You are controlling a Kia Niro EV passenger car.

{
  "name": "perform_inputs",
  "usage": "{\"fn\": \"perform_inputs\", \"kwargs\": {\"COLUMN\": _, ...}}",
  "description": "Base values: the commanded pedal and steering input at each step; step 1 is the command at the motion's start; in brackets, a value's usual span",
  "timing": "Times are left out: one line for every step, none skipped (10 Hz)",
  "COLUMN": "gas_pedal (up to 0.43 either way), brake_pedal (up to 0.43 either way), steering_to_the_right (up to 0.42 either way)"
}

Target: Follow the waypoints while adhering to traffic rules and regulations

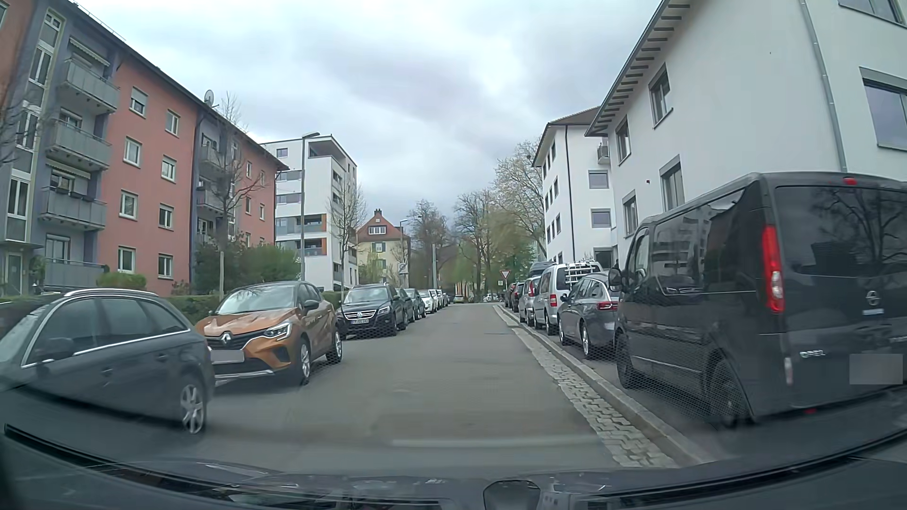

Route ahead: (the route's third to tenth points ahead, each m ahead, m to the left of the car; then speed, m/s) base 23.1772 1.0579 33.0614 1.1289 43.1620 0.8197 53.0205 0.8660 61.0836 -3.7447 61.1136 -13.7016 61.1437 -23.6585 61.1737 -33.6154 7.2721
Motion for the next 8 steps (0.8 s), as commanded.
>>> {"fn": "perform_inputs", "kwargs": {"gas_pedal": 0.197, "brake_pedal": 0.000, "steering_to_the_right": 0.004}}
{"fn": "perform_inputs", "kwargs": {"gas_pedal": 0.197, "brake_pedal": 0.000, "steering_to_the_right": 0.004}}
{"fn": "perform_inputs", "kwargs": {"gas_pedal": 0.197, "brake_pedal": 0.000, "steering_to_the_right": 0.004}}
{"fn": "perform_inputs", "kwargs": {"gas_pedal": 0.189, "brake_pedal": 0.000, "steering_to_the_right": 0.004}}
{"fn": "perform_inputs", "kwargs": {"gas_pedal": 0.189, "brake_pedal": 0.000, "steering_to_the_right": 0.004}}
{"fn": "perform_inputs", "kwargs": {"gas_pedal": 0.189, "brake_pedal": 0.000, "steering_to_the_right": 0.004}}
{"fn": "perform_inputs", "kwargs": {"gas_pedal": 0.189, "brake_pedal": 0.000, "steering_to_the_right": 0.004}}
{"fn": "perform_inputs", "kwargs": {"gas_pedal": 0.189, "brake_pedal": 0.000, "steering_to_the_right": 0.002}}
